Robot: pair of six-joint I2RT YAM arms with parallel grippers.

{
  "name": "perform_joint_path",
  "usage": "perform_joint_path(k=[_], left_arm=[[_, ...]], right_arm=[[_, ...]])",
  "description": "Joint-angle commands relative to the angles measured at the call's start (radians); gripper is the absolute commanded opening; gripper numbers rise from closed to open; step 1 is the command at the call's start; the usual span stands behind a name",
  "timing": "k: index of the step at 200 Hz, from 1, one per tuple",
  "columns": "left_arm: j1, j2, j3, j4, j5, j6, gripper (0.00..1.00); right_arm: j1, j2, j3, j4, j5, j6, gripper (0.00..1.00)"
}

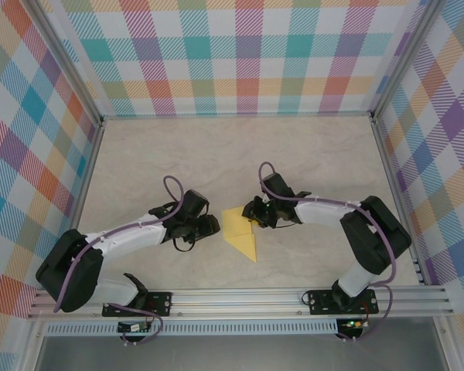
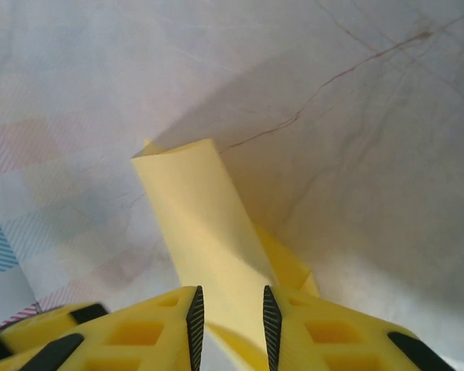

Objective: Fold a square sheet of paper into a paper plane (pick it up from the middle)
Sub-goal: Fold the wing for the fifth time at the center of the table.

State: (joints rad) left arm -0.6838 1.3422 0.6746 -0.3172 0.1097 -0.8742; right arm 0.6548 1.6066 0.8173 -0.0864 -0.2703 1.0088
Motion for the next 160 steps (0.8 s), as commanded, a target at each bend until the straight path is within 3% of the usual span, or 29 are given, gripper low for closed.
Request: perform_joint_path(k=[1, 37, 84, 160], left_arm=[[0.012, 0.023, 0.034, 0.03, 0.04, -0.003, 0.53], [0.015, 0.064, 0.042, 0.079, 0.063, -0.019, 0.53], [0.02, 0.12, 0.072, 0.083, 0.093, -0.019, 0.53], [0.021, 0.157, 0.088, 0.077, 0.1, -0.014, 0.54]], right_arm=[[-0.004, -0.091, 0.035, -0.125, -0.003, -0.113, 0.27], [0.01, -0.129, -0.014, -0.118, -0.129, -0.156, 0.19], [0.057, -0.105, -0.044, -0.098, -0.166, -0.156, 0.17], [0.062, -0.037, -0.052, -0.121, -0.106, -0.164, 0.17]])
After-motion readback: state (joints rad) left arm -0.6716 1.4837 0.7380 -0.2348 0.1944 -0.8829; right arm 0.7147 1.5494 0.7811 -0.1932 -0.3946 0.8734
